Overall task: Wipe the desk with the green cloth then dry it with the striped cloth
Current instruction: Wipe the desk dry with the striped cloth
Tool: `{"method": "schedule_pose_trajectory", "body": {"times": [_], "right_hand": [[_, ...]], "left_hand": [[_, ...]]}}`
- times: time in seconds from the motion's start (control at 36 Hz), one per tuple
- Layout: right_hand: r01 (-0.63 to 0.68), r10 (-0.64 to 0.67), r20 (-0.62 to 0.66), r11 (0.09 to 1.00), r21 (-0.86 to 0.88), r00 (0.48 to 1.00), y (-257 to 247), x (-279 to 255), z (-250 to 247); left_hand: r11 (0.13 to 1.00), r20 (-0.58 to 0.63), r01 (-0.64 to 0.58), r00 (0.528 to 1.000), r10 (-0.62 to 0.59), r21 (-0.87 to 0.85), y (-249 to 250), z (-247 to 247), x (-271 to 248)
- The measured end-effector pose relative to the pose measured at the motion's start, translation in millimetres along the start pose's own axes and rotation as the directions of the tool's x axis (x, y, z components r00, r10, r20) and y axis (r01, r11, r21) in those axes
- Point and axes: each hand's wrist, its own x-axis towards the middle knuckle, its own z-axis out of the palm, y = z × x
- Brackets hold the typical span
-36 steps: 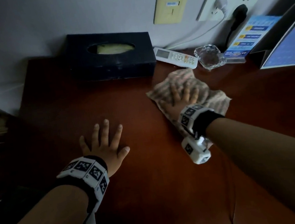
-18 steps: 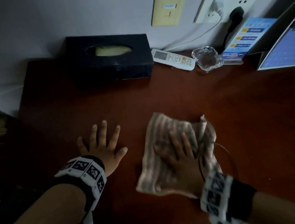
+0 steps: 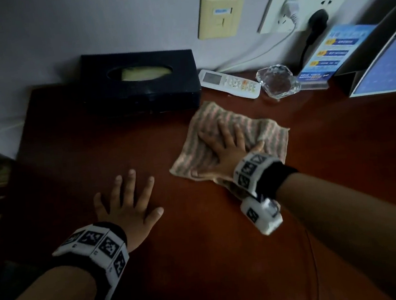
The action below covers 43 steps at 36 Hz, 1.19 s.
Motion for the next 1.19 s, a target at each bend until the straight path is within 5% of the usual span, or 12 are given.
{"method": "schedule_pose_trajectory", "body": {"times": [0.31, 0.44, 0.86, 1.03, 1.19], "right_hand": [[0.007, -0.018, -0.080, 0.990, -0.140, 0.997, 10.8, 44.8, -46.9], [-0.045, 0.035, -0.145, 0.997, -0.066, 0.989, 26.2, 49.9, -46.9], [-0.239, 0.235, -0.150, 0.971, -0.005, 0.960, 98.7, -47.4, 16.5], [-0.184, 0.186, -0.096, 0.982, 0.030, 0.978, 58.9, -81.7, 49.1], [0.036, -0.034, -0.062, 0.999, 0.034, 0.997, 4.5, -110.0, 77.0]], "left_hand": [[0.999, 0.020, 0.030, 0.999, -0.031, 0.023, 3.1, -1.9, -1.5], [0.998, -0.006, 0.050, 0.999, -0.049, 0.027, 5.5, -1.7, -2.2], [1.000, 0.003, 0.016, 1.000, -0.016, 0.000, 1.0, -0.1, -0.3], [1.000, -0.016, -0.004, 1.000, 0.003, -0.005, 0.0, 1.6, 1.6], [1.000, -0.040, 0.001, 0.999, -0.001, -0.003, 0.0, 3.7, 1.6]]}}
